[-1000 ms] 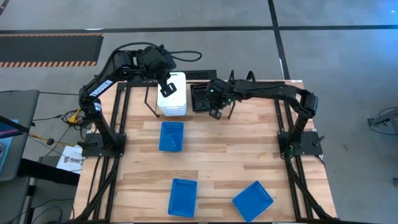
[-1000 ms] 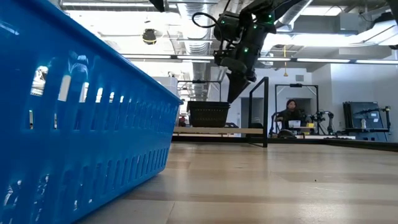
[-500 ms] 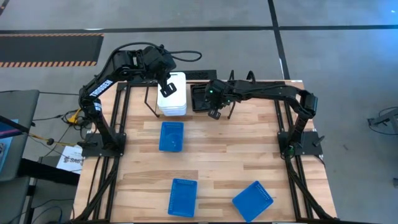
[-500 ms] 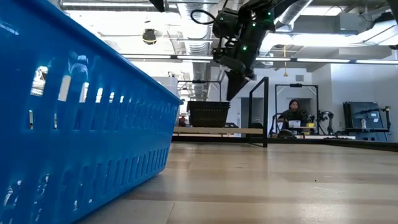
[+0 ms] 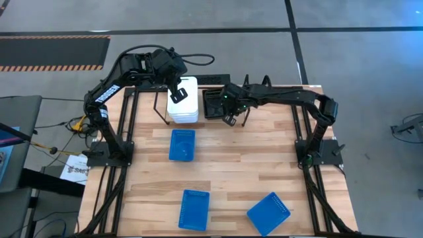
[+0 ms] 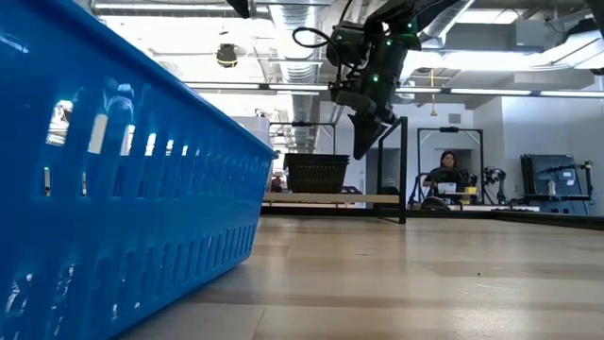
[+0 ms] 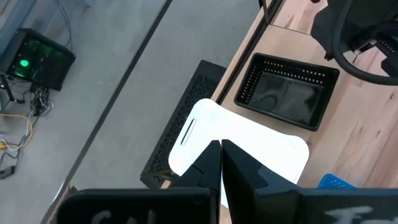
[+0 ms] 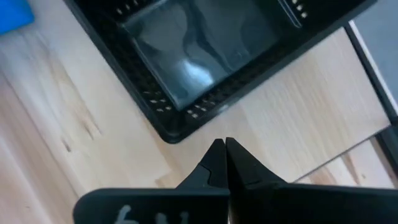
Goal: Stack baskets on shelf by color
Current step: Stack the black bin on top of the black bin on the shelf
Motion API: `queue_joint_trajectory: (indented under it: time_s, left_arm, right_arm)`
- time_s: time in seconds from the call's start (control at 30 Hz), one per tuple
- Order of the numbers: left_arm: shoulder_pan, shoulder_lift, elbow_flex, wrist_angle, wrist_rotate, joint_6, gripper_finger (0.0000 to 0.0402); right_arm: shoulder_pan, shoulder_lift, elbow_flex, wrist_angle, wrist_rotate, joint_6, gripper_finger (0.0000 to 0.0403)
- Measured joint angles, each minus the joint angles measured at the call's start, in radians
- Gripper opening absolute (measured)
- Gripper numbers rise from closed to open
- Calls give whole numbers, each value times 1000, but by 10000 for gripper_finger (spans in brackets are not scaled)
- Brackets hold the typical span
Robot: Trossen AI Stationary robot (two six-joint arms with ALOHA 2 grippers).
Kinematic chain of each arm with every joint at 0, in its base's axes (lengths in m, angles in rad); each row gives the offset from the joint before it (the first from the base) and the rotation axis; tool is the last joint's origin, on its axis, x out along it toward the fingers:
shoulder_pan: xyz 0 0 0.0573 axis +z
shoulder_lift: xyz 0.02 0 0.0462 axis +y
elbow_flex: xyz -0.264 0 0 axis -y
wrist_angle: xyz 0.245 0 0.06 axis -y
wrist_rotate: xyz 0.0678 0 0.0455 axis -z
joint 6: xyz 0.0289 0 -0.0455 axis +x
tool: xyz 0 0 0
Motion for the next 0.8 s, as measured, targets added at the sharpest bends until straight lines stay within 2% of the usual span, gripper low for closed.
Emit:
queue_joint_trajectory:
  time_s: [0.3,0.8]
  left_arm:
    - [0,0,0,0,0,-1,0]
    - [0,0,0,0,0,0,0]
  right_arm:
    - [17,0,0,63,-1,11,1]
    - [0,0,0,44,39,40,1]
